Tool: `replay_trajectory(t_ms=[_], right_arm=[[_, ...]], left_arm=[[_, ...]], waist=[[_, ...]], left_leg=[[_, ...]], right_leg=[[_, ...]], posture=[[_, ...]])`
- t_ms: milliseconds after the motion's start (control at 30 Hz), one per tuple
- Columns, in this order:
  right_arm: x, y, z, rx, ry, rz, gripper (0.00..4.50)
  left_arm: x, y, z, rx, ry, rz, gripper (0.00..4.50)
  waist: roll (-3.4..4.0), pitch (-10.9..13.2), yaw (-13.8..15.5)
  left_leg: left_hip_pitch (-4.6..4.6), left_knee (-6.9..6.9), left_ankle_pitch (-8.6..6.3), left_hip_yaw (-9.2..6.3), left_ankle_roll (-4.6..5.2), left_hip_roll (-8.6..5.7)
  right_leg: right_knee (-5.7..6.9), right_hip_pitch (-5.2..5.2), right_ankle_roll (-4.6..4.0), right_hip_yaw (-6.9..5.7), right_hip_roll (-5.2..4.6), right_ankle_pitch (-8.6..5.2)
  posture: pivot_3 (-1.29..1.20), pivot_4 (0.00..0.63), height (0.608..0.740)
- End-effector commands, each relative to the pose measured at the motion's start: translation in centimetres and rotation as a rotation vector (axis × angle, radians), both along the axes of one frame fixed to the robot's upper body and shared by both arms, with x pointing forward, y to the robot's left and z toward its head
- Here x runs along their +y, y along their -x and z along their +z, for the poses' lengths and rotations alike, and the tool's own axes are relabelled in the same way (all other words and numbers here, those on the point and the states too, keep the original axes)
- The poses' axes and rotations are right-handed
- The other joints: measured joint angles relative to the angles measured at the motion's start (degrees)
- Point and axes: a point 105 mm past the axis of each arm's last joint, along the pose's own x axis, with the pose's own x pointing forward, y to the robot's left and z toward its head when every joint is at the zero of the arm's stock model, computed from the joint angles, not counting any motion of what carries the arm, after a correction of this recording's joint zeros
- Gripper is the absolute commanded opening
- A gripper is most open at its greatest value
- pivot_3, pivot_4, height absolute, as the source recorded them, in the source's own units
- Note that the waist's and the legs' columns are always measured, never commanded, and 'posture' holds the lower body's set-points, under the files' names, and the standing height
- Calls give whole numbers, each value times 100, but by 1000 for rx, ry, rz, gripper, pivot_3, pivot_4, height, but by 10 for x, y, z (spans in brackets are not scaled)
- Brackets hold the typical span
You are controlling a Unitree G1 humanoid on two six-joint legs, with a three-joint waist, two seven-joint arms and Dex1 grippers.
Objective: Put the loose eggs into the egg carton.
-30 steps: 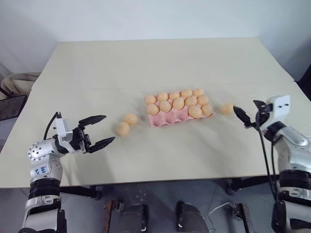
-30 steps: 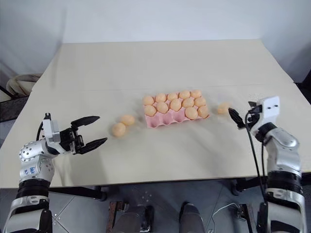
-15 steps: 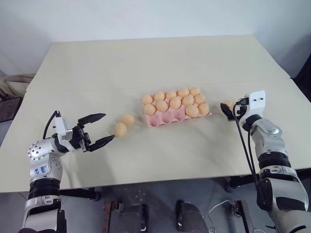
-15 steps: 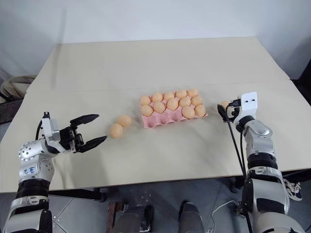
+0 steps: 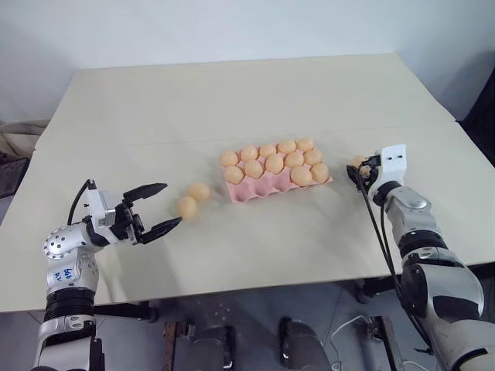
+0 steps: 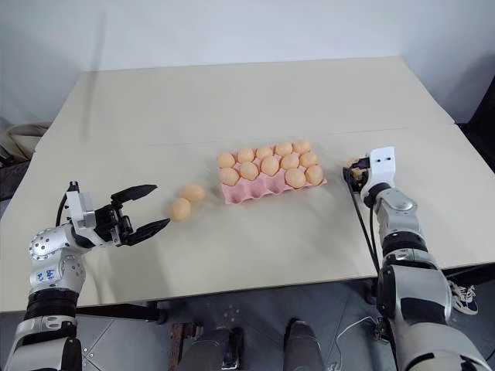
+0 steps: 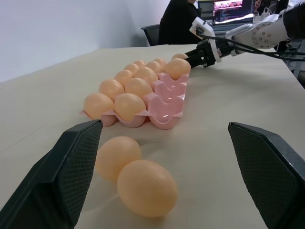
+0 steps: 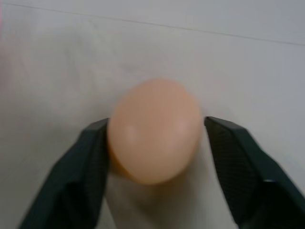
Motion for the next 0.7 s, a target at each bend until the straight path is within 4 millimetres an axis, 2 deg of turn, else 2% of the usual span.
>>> replay_trajectory(t_ms=[33, 100, 333, 467, 567, 700], right_arm=[[3, -4, 15, -53, 7, 2, 1845], [5, -5, 16, -62, 6, 6, 1548], [29, -2, 57, -212, 49, 157, 1489], [62, 16, 77, -245, 74, 314, 1489], [97, 41, 89, -240, 56, 439, 1489], [143, 73, 91, -183, 15, 592, 1489]], left_arm=[[5, 2, 12, -52, 4, 16, 4500], [6, 2, 12, -52, 4, 20, 4500], [8, 4, 11, -53, 4, 31, 4500], [10, 4, 10, -49, 5, 35, 4500], [11, 4, 10, -47, 5, 36, 4500], [11, 3, 10, -48, 5, 37, 4500]], waist=[[0, 0, 0], [0, 0, 0], [0, 0, -9], [0, 0, 16], [0, 0, 48], [0, 0, 48]], left_leg=[[0, 0, 0, 0, 0, 0], [0, 0, -1, -1, 0, 0], [-1, -3, -1, 0, -2, 0], [0, -3, -4, -3, -7, 12], [-1, -3, -9, -3, -14, 19], [-4, -3, -16, -2, -20, 20]], right_leg=[[0, 0, 0, 0, 0, 0], [0, -1, 0, 0, 0, 0], [1, -5, 0, 0, 0, 0], [12, -11, -1, -1, 8, 0], [14, -17, -4, -4, 11, 2], [10, -19, -4, -2, 9, 2]], posture=[[0, 150, 740], [0, 150, 740], [0, 150, 740], [0, 150, 740], [0, 150, 740], [0, 150, 740]])
